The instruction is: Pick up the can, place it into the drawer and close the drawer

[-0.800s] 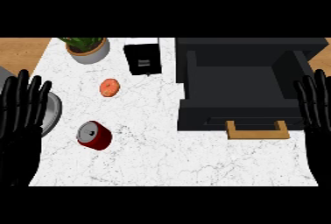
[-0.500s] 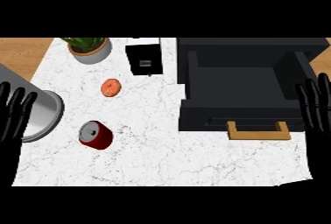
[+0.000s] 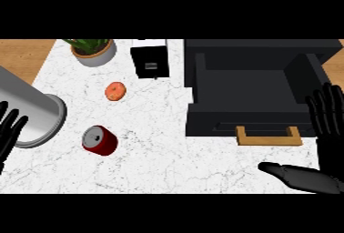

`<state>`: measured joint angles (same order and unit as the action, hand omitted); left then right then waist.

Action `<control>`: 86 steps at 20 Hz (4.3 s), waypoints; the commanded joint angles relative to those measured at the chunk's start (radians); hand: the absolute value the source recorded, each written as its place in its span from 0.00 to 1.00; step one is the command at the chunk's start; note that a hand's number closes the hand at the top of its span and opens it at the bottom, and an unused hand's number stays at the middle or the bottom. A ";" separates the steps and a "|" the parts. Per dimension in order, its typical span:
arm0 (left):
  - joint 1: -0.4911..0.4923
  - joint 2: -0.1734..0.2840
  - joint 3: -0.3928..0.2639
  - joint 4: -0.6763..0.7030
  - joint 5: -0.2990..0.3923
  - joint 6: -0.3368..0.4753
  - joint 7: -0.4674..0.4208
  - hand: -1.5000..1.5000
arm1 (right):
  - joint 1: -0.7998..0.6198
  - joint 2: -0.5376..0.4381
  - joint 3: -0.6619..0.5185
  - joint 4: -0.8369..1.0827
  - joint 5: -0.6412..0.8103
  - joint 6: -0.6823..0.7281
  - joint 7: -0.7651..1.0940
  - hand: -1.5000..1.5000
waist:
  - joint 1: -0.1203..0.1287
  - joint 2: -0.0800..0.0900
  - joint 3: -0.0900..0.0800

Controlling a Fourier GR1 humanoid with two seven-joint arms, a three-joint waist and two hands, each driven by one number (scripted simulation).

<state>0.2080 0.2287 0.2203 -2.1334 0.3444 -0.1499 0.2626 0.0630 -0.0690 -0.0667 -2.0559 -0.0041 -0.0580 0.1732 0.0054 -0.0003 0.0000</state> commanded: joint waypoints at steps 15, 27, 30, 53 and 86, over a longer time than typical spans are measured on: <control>0.012 -0.129 -0.063 0.111 -0.166 -0.054 -0.049 0.00 | 0.074 -0.013 -0.085 0.010 -0.052 0.074 -0.077 0.00 | -0.006 0.000 0.000; -0.016 -0.175 -0.093 0.389 -0.338 -0.024 -0.256 0.00 | 0.060 -0.059 -0.166 -0.091 -0.132 0.109 0.047 0.00 | -0.007 0.000 0.000; -0.068 -0.184 -0.078 0.469 -0.364 0.014 -0.293 0.00 | 0.120 -0.023 -0.148 -0.114 -0.107 0.112 0.012 0.00 | -0.009 0.000 0.000; -0.379 -0.093 0.070 1.309 -0.366 0.047 -0.722 0.00 | 0.079 0.007 -0.149 -0.173 -0.078 0.127 0.083 0.00 | -0.013 0.002 -0.001; -0.712 -0.045 0.010 1.785 -0.360 -0.150 -0.992 1.00 | 0.005 -0.015 -0.236 -0.125 -0.084 0.142 0.092 0.00 | -0.015 0.003 -0.001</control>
<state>-0.4758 0.1628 0.2308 -0.3863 -0.0158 -0.2704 -0.7027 0.0974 -0.0890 -0.3065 -2.2111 -0.1057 0.1009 0.2733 -0.0089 0.0015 -0.0005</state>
